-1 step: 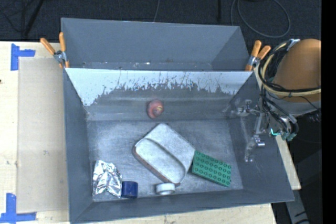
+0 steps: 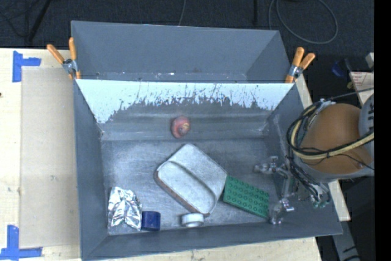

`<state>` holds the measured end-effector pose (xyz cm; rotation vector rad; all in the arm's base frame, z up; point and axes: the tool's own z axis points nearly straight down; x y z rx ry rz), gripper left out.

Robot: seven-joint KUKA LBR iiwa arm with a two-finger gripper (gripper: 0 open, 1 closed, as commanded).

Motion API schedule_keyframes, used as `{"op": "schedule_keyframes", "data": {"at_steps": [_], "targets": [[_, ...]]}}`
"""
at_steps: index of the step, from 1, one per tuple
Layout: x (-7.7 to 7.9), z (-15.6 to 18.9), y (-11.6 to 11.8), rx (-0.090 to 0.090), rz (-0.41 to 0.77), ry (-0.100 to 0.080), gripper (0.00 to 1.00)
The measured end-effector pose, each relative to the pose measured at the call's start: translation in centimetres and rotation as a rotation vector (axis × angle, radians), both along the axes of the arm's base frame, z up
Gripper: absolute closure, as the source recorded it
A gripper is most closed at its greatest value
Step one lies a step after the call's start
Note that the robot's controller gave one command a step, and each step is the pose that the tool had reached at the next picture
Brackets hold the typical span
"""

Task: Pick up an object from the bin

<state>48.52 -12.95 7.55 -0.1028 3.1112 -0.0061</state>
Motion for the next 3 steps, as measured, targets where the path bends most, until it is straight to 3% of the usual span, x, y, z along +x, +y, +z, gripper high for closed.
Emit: {"op": "schedule_keyframes", "data": {"at_steps": [1, 2, 3], "targets": [[-0.2, 0.3, 1.7, -0.007, 0.067, -0.01, 0.0], [0.2, 0.0, 3.4, -0.011, 0.256, -0.008, 0.0], [-0.4, -0.2, 3.6, -0.005, 0.26, 0.014, 1.0]]}}
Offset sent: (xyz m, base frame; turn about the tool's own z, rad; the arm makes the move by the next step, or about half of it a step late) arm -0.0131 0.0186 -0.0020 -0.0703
